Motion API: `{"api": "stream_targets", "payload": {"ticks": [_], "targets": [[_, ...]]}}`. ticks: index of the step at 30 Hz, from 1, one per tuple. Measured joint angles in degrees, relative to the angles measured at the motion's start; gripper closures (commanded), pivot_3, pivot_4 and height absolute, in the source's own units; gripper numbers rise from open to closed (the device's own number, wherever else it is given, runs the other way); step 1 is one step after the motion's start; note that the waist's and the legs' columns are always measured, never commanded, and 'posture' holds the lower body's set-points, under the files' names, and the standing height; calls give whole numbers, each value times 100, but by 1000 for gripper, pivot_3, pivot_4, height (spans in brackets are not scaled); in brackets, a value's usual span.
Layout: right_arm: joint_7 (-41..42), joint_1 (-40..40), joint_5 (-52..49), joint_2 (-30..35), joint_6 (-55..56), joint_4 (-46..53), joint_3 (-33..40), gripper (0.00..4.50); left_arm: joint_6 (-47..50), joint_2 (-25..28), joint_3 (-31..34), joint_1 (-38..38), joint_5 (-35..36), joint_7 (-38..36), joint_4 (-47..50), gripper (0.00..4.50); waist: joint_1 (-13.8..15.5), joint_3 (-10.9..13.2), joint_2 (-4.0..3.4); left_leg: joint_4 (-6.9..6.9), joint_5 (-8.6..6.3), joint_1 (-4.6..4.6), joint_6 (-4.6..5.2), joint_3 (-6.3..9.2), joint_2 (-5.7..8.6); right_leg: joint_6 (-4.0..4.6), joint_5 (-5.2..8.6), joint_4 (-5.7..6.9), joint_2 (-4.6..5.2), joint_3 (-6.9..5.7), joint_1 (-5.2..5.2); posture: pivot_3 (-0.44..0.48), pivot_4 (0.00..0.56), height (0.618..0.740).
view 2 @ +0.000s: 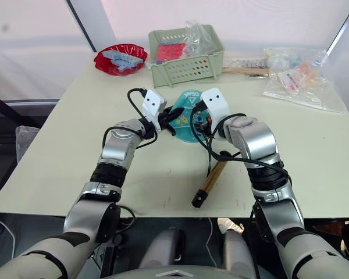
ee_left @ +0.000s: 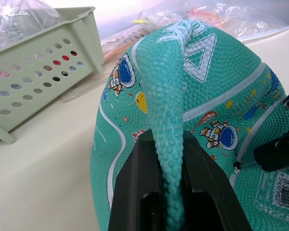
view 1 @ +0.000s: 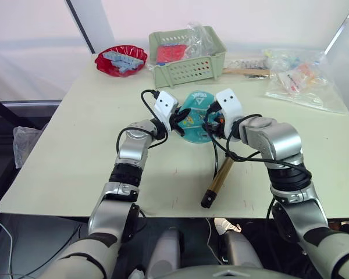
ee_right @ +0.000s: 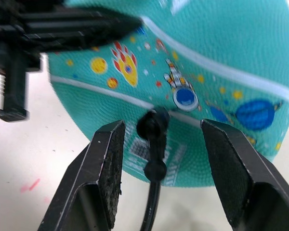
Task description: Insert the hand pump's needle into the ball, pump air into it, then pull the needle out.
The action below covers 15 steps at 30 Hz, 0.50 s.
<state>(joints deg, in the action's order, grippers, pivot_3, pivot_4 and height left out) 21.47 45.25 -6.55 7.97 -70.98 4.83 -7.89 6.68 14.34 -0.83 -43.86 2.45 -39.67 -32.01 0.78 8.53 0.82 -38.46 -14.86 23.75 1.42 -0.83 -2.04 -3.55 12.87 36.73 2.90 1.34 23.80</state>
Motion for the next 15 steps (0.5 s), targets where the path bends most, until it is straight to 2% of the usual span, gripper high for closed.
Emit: {"api": "stream_targets", "payload": {"ticks": [12,15], "targets": [[-336,-38,-88,-173,299,-369,-1,1908,-42,3,1,-31,0,-11,-60,4500,1,0,0,0,3,0,-4,1,0,0,0,2,0,0,0,0,150,736],[-357,-43,-121,-175,363,-387,-1,2678,-42,3,1,-25,0,-11,-52,4500,0,0,0,0,3,0,-4,1,0,0,0,2,0,0,0,0,150,736]]}}
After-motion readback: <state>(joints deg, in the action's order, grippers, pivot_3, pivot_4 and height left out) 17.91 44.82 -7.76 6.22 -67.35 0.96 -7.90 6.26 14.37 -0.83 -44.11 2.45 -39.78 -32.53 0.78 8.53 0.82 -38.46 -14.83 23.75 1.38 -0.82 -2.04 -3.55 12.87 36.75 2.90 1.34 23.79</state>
